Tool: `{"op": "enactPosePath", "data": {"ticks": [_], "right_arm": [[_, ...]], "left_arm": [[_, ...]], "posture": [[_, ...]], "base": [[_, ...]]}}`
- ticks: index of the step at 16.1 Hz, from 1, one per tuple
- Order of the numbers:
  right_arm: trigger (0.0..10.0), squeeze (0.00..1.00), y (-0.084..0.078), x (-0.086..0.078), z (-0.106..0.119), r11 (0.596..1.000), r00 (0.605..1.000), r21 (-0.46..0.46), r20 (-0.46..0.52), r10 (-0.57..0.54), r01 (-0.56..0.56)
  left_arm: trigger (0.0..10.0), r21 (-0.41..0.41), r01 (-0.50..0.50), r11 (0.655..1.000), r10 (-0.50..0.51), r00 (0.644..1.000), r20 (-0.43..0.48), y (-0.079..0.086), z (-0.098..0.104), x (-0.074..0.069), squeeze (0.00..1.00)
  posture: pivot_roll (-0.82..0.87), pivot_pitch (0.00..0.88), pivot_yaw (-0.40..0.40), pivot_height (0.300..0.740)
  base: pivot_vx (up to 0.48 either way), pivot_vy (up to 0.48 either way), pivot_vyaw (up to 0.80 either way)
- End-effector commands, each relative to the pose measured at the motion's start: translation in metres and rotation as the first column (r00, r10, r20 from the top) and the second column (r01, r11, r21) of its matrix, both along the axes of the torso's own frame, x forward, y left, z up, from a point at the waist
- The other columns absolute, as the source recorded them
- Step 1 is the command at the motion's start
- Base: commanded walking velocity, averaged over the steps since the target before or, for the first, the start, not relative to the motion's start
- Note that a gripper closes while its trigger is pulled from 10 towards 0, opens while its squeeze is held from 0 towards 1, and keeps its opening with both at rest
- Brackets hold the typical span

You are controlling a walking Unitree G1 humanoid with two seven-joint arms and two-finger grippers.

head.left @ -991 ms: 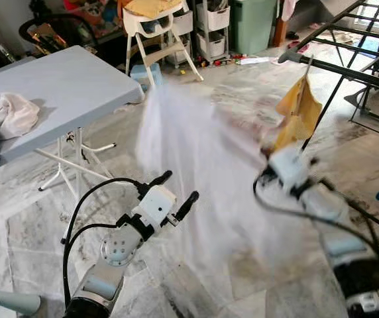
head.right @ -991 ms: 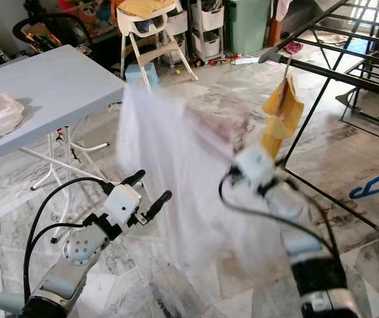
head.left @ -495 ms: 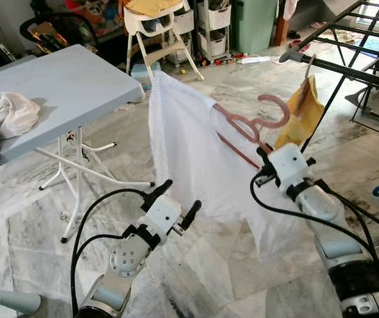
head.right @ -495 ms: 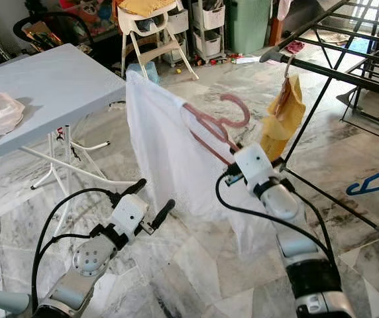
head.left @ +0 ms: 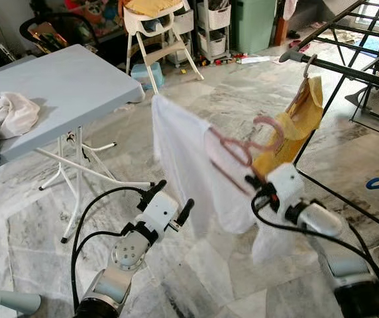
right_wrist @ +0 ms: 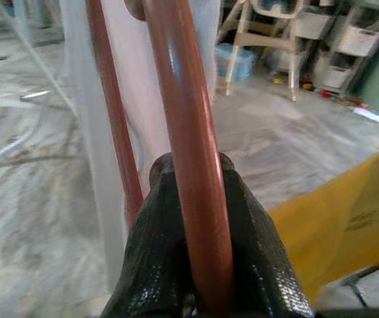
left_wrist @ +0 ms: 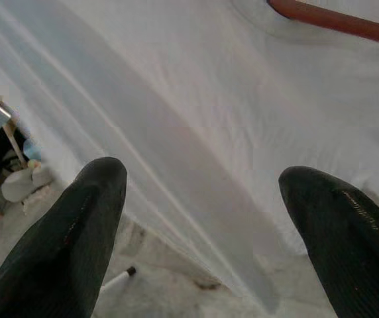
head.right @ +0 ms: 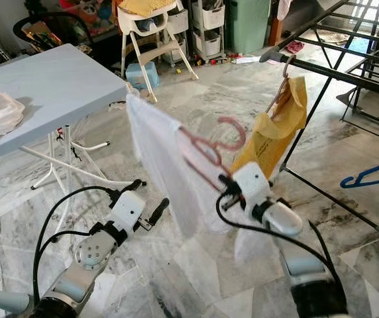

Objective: Hang hanger

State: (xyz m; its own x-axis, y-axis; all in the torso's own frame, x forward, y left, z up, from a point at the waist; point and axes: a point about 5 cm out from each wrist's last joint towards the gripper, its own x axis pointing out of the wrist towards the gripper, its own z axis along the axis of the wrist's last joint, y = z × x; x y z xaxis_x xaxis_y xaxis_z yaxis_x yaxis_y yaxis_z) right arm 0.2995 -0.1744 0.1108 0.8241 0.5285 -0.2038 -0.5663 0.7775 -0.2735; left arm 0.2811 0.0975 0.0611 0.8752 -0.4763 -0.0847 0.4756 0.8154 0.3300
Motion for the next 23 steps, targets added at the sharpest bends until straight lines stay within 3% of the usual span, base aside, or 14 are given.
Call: {"op": "enactPosePath", "data": {"ticks": [1, 2, 3, 5, 10, 14, 15, 16, 17, 20, 23], "right_arm": [[10.0, 0.00, 0.009, -0.008, 0.008, 0.993, 0.993, -0.015, 0.009, 0.114, -0.113], [10.0, 0.00, 0.003, -0.012, 0.002, 0.989, 0.992, -0.078, -0.011, 0.122, -0.123], [10.0, 0.00, -0.014, -0.012, -0.010, 0.980, 0.998, -0.191, -0.038, 0.057, -0.064], [10.0, 0.00, -0.016, -0.011, -0.015, 0.988, 0.998, -0.153, -0.062, -0.023, 0.013], [10.0, 0.00, 0.023, -0.024, -0.021, 0.996, 0.997, -0.085, -0.070, 0.031, -0.037], [10.0, 0.00, 0.035, -0.028, -0.018, 0.996, 0.996, -0.072, -0.070, 0.055, -0.060], [10.0, 0.00, 0.035, -0.029, -0.017, 0.995, 0.996, -0.082, -0.068, 0.052, -0.057], [10.0, 0.00, 0.034, -0.029, -0.017, 0.995, 0.996, -0.083, -0.068, 0.050, -0.055], [10.0, 0.00, 0.033, -0.029, -0.017, 0.995, 0.996, -0.085, -0.068, 0.048, -0.054], [10.0, 0.00, 0.032, -0.032, -0.019, 0.994, 0.996, -0.094, -0.079, 0.041, -0.048], [10.0, 0.00, 0.035, -0.031, -0.018, 0.995, 0.996, -0.090, -0.077, 0.044, -0.051]], "left_arm": [[10.0, -0.007, -0.031, 1.000, 0.031, 0.999, 0.009, 0.008, 0.002, 0.003, 0.00], [10.0, -0.010, -0.017, 1.000, 0.017, 1.000, 0.021, 0.007, 0.005, 0.004, 0.00], [10.0, 0.004, 0.002, 1.000, -0.002, 1.000, 0.021, 0.006, 0.005, 0.004, 0.00], [10.0, 0.014, -0.004, 1.000, 0.003, 1.000, 0.019, 0.006, 0.003, 0.004, 0.00], [10.0, -0.085, 0.003, 0.996, -0.001, 1.000, 0.030, -0.013, 0.011, 0.008, 0.00], [10.0, -0.111, -0.015, 0.994, 0.019, 0.999, 0.029, -0.026, 0.013, 0.013, 0.00], [2.4, -0.121, -0.059, 0.991, 0.064, 0.997, 0.038, -0.022, 0.015, 0.018, 0.00], [2.4, -0.122, -0.068, 0.990, 0.073, 0.997, 0.040, -0.021, 0.015, 0.019, 0.00], [0.0, -0.127, -0.081, 0.989, 0.087, 0.996, 0.038, -0.018, 0.016, 0.021, 0.00], [0.0, -0.075, -0.160, 0.984, 0.164, 0.986, 0.045, -0.001, 0.013, 0.028, 0.00], [0.0, -0.068, -0.190, 0.979, 0.194, 0.979, 0.057, 0.005, 0.014, 0.031, 0.00]], "posture": [[-0.18, 0.051, 0.137, 0.740], [-0.18, 0.051, 0.137, 0.740], [-0.18, 0.050, 0.137, 0.740], [-0.18, 0.047, 0.139, 0.740], [-0.18, 0.042, 0.150, 0.740], [-0.20, 0.043, 0.147, 0.740], [-0.20, 0.044, 0.146, 0.740], [-0.20, 0.044, 0.146, 0.740], [-0.21, 0.044, 0.145, 0.740], [-0.21, 0.042, 0.146, 0.740], [-0.20, 0.040, 0.148, 0.740]], "base": [[0.000, 0.000, 0.00], [0.000, 0.000, 0.00], [0.000, 0.000, 0.00], [0.000, 0.000, 0.00], [0.000, 0.000, 0.00], [0.000, 0.000, 0.00], [0.000, 0.000, 0.00], [0.000, 0.000, 0.00], [0.000, 0.000, 0.00], [0.000, 0.000, 0.00], [0.000, 0.000, 0.00]]}}
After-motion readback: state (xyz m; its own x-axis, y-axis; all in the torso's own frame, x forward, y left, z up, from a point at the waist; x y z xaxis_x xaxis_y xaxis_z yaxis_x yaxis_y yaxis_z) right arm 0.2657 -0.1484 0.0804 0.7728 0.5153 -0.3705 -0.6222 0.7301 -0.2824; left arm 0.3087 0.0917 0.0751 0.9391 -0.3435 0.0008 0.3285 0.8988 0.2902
